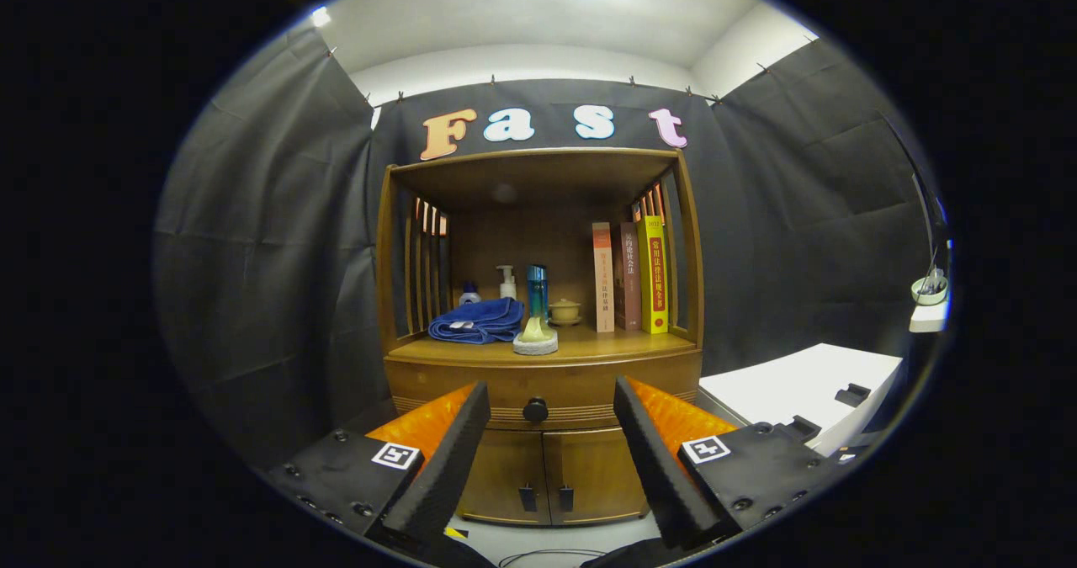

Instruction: Pull open the drawer, take out the items inside it, and place them on the countertop above the cabinet.

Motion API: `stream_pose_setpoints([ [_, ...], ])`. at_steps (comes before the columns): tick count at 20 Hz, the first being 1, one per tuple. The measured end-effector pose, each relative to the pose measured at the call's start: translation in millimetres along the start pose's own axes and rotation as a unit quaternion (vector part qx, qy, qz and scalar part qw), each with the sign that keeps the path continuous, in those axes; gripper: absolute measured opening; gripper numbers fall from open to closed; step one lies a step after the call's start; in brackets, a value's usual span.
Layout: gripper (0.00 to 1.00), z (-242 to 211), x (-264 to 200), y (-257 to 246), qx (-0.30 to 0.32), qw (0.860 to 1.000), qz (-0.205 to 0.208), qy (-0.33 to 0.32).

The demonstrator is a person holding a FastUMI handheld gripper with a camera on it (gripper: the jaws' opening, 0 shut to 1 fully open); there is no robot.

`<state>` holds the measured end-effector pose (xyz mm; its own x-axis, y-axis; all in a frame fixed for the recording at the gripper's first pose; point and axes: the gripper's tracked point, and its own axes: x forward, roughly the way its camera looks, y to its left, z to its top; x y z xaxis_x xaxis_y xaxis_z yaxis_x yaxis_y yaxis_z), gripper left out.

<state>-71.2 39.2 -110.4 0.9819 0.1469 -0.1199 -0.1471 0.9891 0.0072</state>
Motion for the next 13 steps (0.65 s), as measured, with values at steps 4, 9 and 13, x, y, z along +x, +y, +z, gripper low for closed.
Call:
stream_pose_setpoints([
  [4, 0.98, -3.7, 0.6, 0.9, 0.003, 1.0, 0.001, 0.006],
  [9, 0.98, -3.7, 0.1, -0.3, 0.005, 1.0, 0.0, 0.007],
  [13, 0.98, -5.1, 0.4, 0.8, 0.004, 1.0, 0.002, 0.008],
])
